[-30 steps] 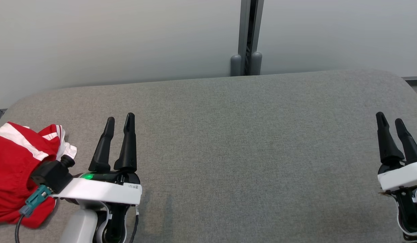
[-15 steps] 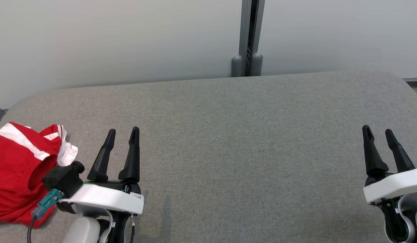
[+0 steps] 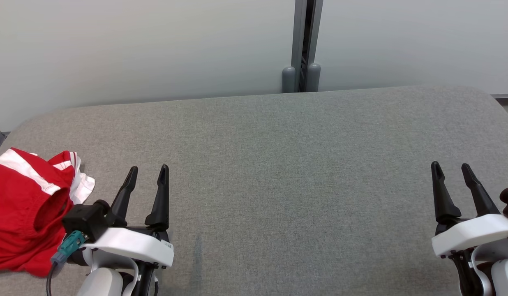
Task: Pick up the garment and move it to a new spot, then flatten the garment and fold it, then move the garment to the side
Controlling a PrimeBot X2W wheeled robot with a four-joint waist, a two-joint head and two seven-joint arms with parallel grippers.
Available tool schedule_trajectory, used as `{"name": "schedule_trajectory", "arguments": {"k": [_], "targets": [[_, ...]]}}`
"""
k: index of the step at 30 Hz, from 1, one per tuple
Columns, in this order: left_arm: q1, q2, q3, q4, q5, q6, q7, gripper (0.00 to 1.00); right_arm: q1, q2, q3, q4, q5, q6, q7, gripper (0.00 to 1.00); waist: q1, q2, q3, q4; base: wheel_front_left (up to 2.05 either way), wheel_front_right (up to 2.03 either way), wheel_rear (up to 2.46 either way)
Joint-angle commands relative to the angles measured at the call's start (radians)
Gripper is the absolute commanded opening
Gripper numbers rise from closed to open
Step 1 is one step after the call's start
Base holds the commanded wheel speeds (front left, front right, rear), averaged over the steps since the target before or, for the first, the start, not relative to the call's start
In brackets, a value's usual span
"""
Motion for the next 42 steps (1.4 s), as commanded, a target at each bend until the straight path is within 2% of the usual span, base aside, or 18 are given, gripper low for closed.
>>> {"name": "schedule_trajectory", "arguments": {"k": [1, 42], "targets": [[-0.001, 0.009, 0.005, -0.002, 0.017, 0.004, 0.001, 1.0, -0.002, -0.007, 0.001, -0.003, -0.016, 0.0, -0.013, 1.0, 0.0, -0.0001, 0.0, 0.0, 0.0, 0.0, 0.0], [-0.004, 0.033, 0.0, 0.049, 0.254, 0.063, 0.019, 1.0, 0.03, 0.027, 0.025, 0.034, -0.253, 0.0, -0.126, 1.0, 0.0, -0.0001, 0.008, 0.008, 0.0, 0.0, 0.0]]}}
